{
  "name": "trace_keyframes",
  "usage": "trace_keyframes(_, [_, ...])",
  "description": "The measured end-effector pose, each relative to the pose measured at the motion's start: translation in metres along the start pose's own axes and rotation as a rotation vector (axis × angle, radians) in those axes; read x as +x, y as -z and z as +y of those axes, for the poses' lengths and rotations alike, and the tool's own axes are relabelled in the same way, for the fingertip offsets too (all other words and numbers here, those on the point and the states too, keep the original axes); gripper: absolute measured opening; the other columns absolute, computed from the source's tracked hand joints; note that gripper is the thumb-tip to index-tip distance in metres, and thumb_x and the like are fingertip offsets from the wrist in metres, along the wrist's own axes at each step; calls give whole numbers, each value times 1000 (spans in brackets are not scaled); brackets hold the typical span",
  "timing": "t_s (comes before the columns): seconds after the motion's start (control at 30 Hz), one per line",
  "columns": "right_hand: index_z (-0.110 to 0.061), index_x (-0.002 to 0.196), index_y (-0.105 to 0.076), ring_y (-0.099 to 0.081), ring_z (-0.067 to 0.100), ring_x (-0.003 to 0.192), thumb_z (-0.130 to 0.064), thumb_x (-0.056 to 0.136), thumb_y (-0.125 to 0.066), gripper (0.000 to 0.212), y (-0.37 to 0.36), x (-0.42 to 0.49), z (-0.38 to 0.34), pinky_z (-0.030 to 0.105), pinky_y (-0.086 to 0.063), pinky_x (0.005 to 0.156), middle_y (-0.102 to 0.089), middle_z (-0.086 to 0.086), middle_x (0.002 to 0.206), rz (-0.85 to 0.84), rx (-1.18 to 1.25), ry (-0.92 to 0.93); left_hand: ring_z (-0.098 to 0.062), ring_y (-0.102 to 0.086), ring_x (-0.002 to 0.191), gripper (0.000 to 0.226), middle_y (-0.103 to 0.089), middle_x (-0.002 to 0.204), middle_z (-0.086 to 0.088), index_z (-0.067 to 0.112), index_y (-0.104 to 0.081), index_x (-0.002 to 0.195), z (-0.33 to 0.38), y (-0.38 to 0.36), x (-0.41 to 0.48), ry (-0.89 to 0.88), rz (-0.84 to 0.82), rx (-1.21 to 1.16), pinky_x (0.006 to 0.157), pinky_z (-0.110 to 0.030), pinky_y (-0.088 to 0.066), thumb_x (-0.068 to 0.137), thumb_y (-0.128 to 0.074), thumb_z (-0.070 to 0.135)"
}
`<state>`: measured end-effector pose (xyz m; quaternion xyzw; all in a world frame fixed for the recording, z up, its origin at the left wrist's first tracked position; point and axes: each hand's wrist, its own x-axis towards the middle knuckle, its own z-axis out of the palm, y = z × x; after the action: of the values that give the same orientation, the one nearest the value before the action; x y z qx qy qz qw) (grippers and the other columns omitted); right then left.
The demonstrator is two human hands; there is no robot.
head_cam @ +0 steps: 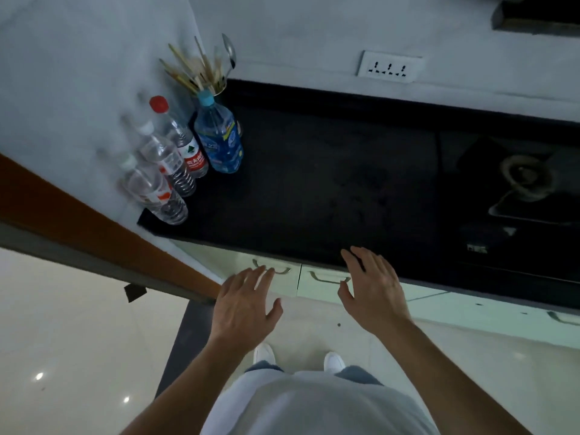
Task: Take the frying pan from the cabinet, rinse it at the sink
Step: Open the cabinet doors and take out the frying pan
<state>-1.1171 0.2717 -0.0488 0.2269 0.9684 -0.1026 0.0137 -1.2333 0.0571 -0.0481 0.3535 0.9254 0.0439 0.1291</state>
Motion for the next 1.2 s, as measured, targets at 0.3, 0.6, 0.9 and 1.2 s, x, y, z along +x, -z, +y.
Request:
trace_keyframes(0.3, [-13,132,-56,-59,31,122,-23,79,-74,57,-53,-12,-31,47,-46,105,-62,11,133,98,116,-194,-19,-44,137,72,-47,150,5,28,-39,146,-42,-39,45,-128,-123,-17,112,-43,-38,87,-29,69])
trace_keyframes(0.6, [-7,125,-61,-65,34,112,-18,77,-74,51,-134,1,-36,49,-50,99,-67,15,123,43,159,-233,-18,-33,143,69,-39,155,5,27,-31,149,-44,-86,79,-194,-174,-32,119,-39,-26,91,-40,64])
trace_keyframes(0.9, [-11,133,-55,-57,32,122,-25,86,-64,50,-169,22,-32,46,-48,104,-63,13,131,-52,208,-291,-22,-44,134,78,-50,146,-1,17,-37,147,-48,-130,96,-255,-172,5,114,-37,-33,87,-44,68])
trace_keyframes(1.2, [-12,128,-61,-56,30,117,-25,83,-65,46,-184,19,-33,43,-48,99,-67,8,122,3,306,-324,-23,-46,128,80,-55,138,-2,16,-44,143,-49,-149,89,-257,-67,-14,115,-36,-32,85,-46,71])
